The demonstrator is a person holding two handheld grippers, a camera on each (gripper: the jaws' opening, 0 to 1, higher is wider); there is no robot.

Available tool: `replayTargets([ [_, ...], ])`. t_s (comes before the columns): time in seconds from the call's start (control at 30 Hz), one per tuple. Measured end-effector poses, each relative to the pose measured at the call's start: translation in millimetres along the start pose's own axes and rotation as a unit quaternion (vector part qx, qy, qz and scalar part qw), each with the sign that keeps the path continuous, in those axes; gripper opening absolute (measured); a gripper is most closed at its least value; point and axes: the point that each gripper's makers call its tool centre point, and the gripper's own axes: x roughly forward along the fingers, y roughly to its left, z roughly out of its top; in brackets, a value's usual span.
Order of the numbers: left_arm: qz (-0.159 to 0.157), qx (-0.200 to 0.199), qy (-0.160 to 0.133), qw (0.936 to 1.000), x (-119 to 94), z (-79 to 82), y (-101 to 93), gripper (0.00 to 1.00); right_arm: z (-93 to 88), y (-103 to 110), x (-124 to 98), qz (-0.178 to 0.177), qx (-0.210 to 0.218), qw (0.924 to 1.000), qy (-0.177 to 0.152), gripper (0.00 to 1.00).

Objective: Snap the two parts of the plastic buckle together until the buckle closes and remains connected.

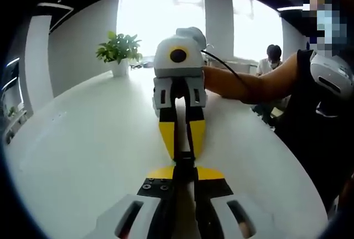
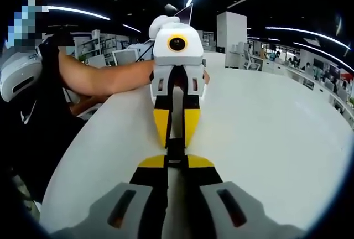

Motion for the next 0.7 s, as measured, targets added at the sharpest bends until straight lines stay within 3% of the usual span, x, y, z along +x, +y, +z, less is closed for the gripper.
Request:
replayTargets([
  [0.7, 0.012, -0.006, 0.001, 0.9999, -3.0, -2.6, 1.5, 0.10, 0.0, 3.2, -0.5, -0.001, 0.013, 0.9999, -0.006, 0.08],
])
